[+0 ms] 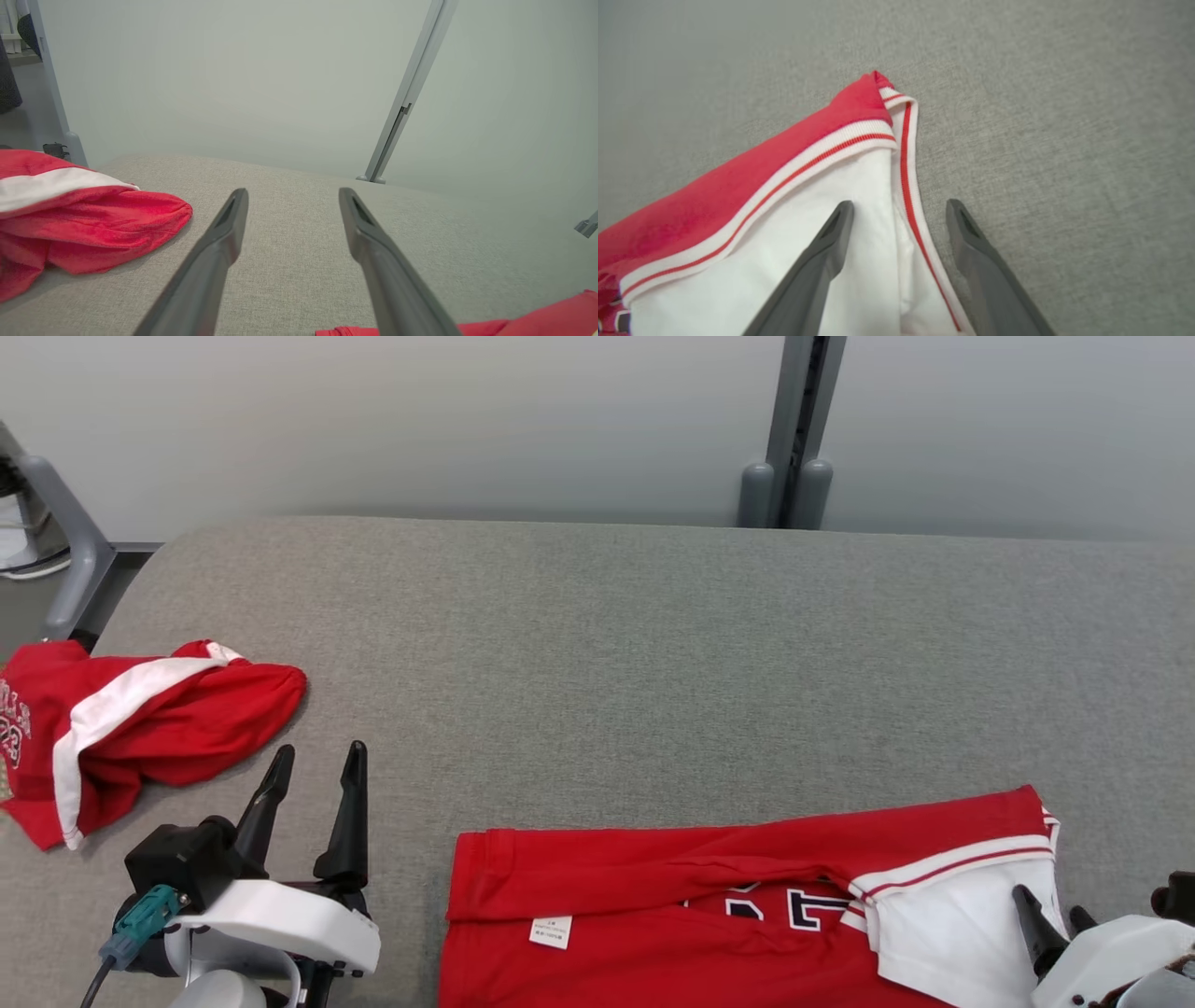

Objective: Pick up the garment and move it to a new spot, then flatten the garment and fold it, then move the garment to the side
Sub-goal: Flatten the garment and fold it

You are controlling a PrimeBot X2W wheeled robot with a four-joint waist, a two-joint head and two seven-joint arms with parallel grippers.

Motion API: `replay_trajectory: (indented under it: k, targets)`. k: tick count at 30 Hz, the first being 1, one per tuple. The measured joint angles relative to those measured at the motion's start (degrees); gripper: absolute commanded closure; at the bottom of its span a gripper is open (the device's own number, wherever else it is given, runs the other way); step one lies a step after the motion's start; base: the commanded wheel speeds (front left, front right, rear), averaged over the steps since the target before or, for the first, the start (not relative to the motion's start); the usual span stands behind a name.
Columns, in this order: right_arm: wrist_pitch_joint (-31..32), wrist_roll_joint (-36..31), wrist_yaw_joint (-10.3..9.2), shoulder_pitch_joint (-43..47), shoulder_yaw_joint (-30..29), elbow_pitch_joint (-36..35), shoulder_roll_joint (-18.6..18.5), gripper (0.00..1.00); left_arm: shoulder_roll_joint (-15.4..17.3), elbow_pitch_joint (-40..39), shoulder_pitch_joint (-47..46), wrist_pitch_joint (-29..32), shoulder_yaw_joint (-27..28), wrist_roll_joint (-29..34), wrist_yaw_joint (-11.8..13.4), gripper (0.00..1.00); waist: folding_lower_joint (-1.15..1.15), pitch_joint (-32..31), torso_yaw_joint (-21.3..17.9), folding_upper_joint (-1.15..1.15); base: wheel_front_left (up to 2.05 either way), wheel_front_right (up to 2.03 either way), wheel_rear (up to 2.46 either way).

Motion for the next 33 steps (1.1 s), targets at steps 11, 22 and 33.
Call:
replay_trajectory:
  k: [11, 22, 33]
  targets:
    - [8.64, 3.96, -0.04, -2.94, -1.23, 7.75, -0.37, 0.81, -0.45, 0.9, -0.08, 0.0, 0.12, 0.37, -0.47, 0.0, 0.0, -0.26, 3.65, 0.0, 0.0, 0.0, 0.0]
    - [16.07, 8.58, 0.0, -4.08, -1.1, 4.87, 0.2, 1.0, -0.81, 1.35, 0.08, 0.0, 0.2, 0.37, -0.63, 0.0, 0.0, -0.93, 2.81, 0.0, 0.0, 0.0, 0.0]
    - [16.69, 6.49, 0.0, -4.33, -9.21, 0.85, -7.35, 1.0, -0.83, 1.11, 0.29, 0.0, 0.0, 0.37, -0.55, 0.0, 0.0, -1.48, 1.54, 0.0, 0.0, 0.0, 0.0]
